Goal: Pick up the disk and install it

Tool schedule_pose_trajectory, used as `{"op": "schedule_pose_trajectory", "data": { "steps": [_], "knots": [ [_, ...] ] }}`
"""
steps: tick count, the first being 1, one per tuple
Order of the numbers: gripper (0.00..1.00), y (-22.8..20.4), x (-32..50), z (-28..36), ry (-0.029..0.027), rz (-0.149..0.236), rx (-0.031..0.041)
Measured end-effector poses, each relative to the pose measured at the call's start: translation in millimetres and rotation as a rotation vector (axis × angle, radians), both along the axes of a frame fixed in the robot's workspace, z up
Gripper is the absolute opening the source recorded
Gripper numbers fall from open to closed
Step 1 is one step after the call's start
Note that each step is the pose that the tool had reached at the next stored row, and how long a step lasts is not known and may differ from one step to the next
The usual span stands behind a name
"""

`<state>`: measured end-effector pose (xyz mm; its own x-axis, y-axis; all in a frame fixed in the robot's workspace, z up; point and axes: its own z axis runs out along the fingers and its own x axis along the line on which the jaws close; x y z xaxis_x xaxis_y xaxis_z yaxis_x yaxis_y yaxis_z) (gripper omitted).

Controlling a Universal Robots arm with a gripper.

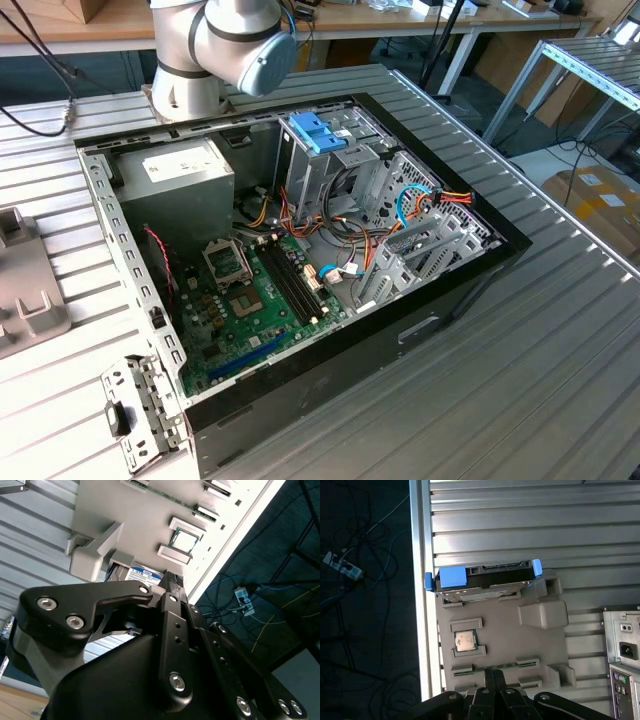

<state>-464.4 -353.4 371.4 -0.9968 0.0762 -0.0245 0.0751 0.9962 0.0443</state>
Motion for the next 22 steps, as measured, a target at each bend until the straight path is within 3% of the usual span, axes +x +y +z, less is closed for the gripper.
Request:
{"op": "schedule_pose_trajectory", "data": {
  "steps": [15,22],
  "knots": [
    [0.11,18.2,0.0,-1.3,-0.0001,0.0,0.0001],
    [0.11,19.3,0.0,-1.3,-0.0001,0.0,0.0]
  ]
}}
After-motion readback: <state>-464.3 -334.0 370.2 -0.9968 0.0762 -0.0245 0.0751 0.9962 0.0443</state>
